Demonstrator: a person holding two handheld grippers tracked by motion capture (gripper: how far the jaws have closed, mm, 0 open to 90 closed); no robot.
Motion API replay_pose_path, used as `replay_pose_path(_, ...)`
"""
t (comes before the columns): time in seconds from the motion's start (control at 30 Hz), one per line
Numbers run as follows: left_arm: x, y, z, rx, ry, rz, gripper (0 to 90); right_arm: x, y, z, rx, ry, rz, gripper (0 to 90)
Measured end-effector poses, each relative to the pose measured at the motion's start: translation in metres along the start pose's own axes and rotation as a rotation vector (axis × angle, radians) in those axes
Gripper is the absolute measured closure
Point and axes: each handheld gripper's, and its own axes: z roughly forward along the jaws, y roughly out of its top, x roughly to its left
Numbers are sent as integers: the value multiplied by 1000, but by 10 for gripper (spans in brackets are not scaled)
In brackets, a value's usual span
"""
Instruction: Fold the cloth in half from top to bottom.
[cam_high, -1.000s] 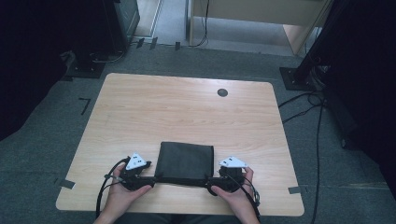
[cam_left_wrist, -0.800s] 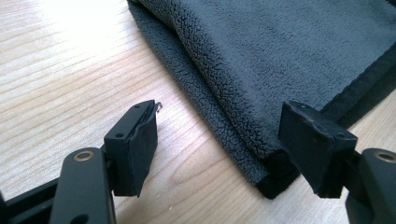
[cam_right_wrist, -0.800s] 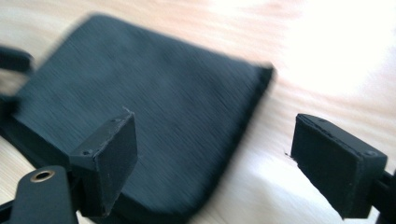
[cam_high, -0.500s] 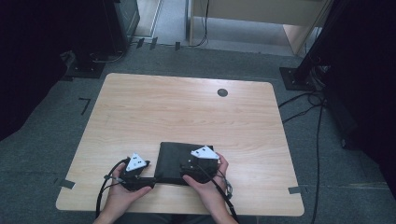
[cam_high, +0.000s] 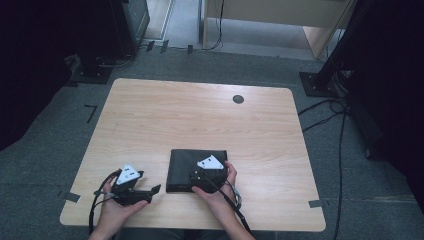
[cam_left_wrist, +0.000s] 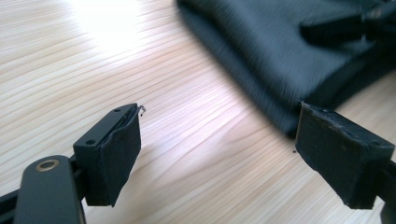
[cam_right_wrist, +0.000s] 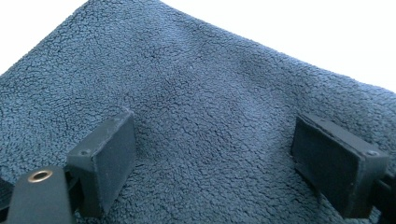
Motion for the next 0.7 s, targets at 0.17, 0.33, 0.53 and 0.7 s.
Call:
replay_pose_path(0.17,24,-11,-15,-5,52,-52,140,-18,20,24,-4,9,-6,137)
replay_pose_path(0.33,42,-17,-26,-16,110,-77,139,-36,38,45,-7,9,-1,135)
replay_pose_path(0.53,53,-22,-29,-3,143,-91,139,-55,57,69,-3,-17,12,85)
replay_pose_path(0.7,53,-23,-27,8,158,-80,139,-67,68,83,1,-33,13,26)
